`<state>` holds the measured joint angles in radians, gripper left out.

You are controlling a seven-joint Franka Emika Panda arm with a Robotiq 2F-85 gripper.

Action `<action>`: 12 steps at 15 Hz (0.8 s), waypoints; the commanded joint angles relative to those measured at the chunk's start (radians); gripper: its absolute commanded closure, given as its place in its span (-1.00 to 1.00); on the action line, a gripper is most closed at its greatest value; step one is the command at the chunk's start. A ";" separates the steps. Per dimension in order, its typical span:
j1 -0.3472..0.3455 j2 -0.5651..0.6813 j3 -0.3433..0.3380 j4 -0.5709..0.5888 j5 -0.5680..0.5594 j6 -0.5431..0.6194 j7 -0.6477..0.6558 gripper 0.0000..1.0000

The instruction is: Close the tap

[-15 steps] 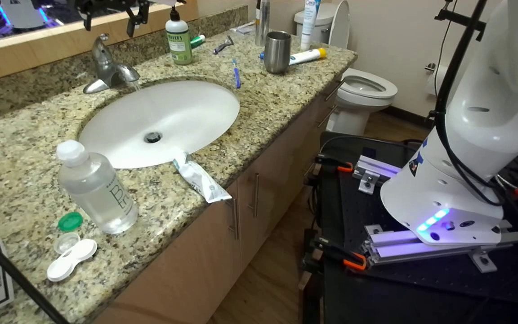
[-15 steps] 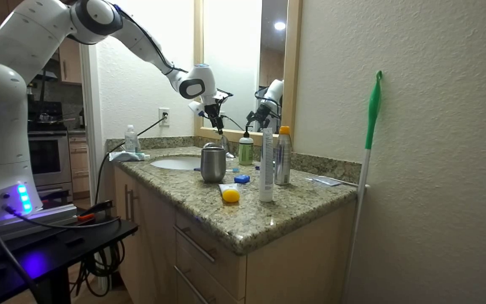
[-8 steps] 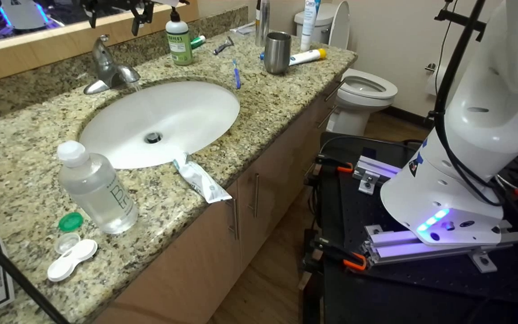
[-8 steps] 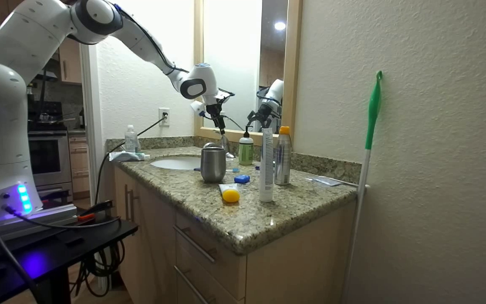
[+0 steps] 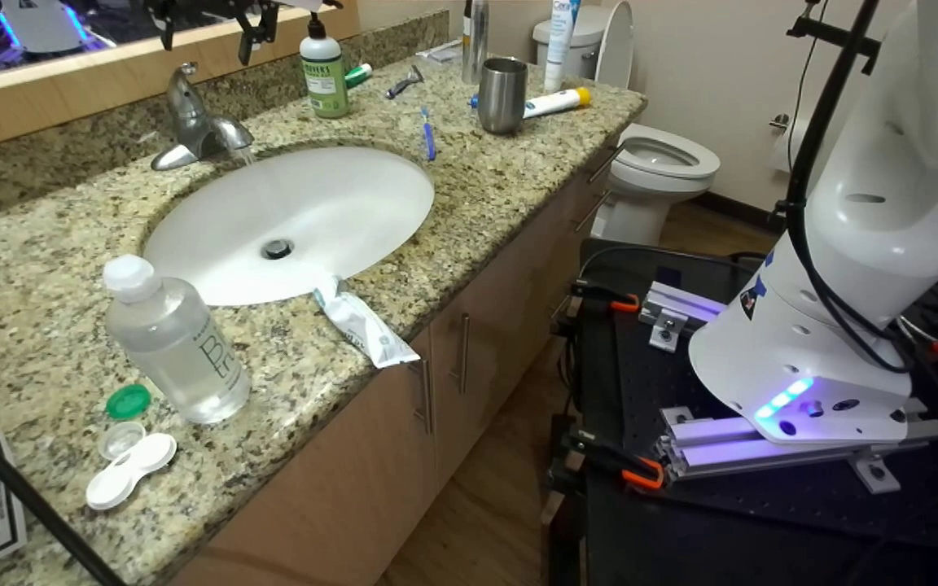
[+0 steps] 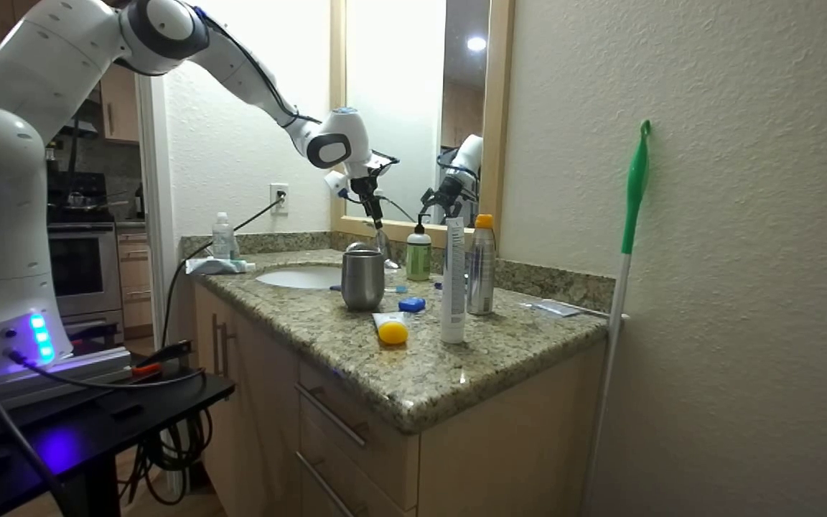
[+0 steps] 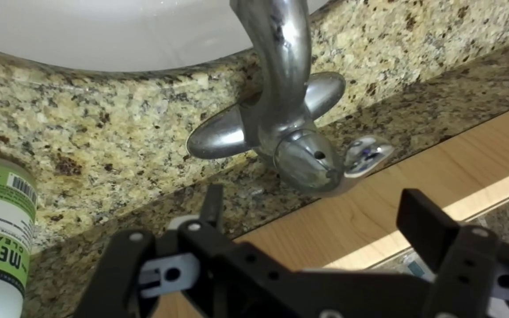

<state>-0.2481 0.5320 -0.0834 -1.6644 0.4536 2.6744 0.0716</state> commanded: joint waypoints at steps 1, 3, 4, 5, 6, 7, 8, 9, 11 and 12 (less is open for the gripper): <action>-0.020 0.027 0.011 0.030 -0.013 -0.053 0.041 -1.00; -0.042 0.069 0.003 0.061 -0.006 -0.170 0.081 -1.00; -0.056 0.088 0.008 0.073 0.007 -0.221 0.089 -1.00; -0.066 0.109 0.007 0.095 0.015 -0.268 0.107 -1.00; -0.069 0.123 0.005 0.113 0.017 -0.304 0.121 -1.00; -0.073 0.133 0.008 0.140 0.031 -0.332 0.134 -1.00; -0.075 0.142 0.006 0.164 0.031 -0.366 0.148 -1.00; -0.077 0.153 0.008 0.186 0.036 -0.388 0.158 -1.00; -0.068 0.164 -0.001 0.217 0.022 -0.418 0.185 -1.00; -0.070 0.161 0.009 0.224 0.031 -0.417 0.173 -1.00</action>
<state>-0.3106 0.6396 -0.0816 -1.4921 0.4834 2.2956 0.2364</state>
